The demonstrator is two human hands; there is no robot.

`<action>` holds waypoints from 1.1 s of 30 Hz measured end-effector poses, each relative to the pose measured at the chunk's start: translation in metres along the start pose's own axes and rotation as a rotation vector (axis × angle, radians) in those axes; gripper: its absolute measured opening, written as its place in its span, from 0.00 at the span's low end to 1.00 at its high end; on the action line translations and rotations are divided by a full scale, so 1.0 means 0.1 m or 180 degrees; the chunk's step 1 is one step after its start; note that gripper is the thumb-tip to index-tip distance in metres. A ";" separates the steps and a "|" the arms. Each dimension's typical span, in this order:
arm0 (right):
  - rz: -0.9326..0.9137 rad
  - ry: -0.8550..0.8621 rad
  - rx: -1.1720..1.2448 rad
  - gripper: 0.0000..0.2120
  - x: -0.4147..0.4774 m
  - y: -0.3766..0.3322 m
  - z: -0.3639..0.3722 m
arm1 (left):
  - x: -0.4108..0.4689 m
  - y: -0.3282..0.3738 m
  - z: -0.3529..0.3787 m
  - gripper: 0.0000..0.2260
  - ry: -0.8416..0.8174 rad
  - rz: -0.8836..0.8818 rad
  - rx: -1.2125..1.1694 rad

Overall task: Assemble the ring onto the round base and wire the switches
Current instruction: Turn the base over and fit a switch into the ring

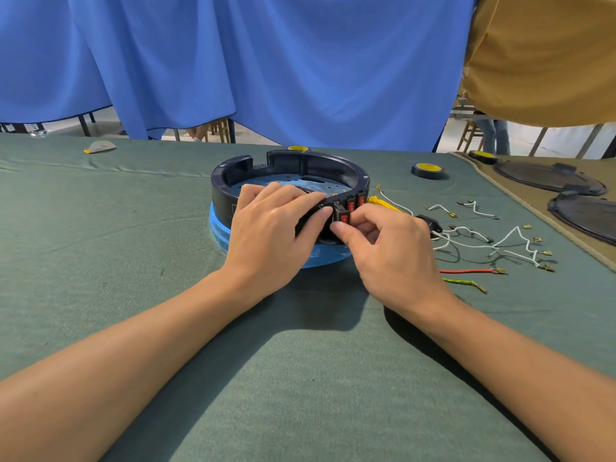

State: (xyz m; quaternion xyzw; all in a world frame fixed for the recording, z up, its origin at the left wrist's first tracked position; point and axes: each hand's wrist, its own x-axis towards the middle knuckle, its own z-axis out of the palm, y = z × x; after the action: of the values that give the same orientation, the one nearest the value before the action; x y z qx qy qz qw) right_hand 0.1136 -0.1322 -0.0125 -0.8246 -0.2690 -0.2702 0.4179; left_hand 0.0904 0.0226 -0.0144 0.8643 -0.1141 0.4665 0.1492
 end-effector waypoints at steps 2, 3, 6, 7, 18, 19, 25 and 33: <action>0.0083 -0.0050 0.0079 0.09 0.00 0.02 -0.03 | 0.00 0.00 0.01 0.11 0.0000 -0.0013 -0.0002; 0.0084 -0.0065 0.0094 0.09 0.00 0.02 -0.04 | 0.00 0.00 0.01 0.11 -0.0004 -0.0021 -0.0001; 0.0029 -0.0012 0.0096 0.09 0.00 0.03 -0.05 | 0.00 0.00 0.00 0.11 -0.0036 -0.0031 0.0013; 0.0016 0.0014 0.0082 0.09 0.00 0.03 -0.05 | 0.00 0.00 0.00 0.11 -0.0042 -0.0029 0.0012; 0.0039 -0.0116 -0.0129 0.11 0.03 -0.01 -0.02 | -0.01 0.01 0.03 0.10 0.0069 -0.0058 -0.0004; 0.0033 -0.0163 -0.0174 0.12 0.05 -0.01 -0.03 | 0.00 0.01 0.03 0.10 0.0083 -0.0057 -0.0007; 0.0003 -0.0418 -0.0498 0.17 0.18 -0.02 -0.02 | 0.01 0.04 0.01 0.11 0.0090 -0.0165 -0.0087; -0.0112 -0.0396 -0.0386 0.12 0.17 0.05 -0.08 | 0.08 0.15 0.05 0.14 0.0245 -0.0673 -0.0235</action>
State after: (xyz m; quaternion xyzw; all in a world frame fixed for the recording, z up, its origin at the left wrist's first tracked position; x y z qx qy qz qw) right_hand 0.1272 -0.1373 0.0005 -0.8588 -0.2920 -0.2415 0.3448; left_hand 0.0938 0.0064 -0.0078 0.8469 -0.0337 0.4765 0.2336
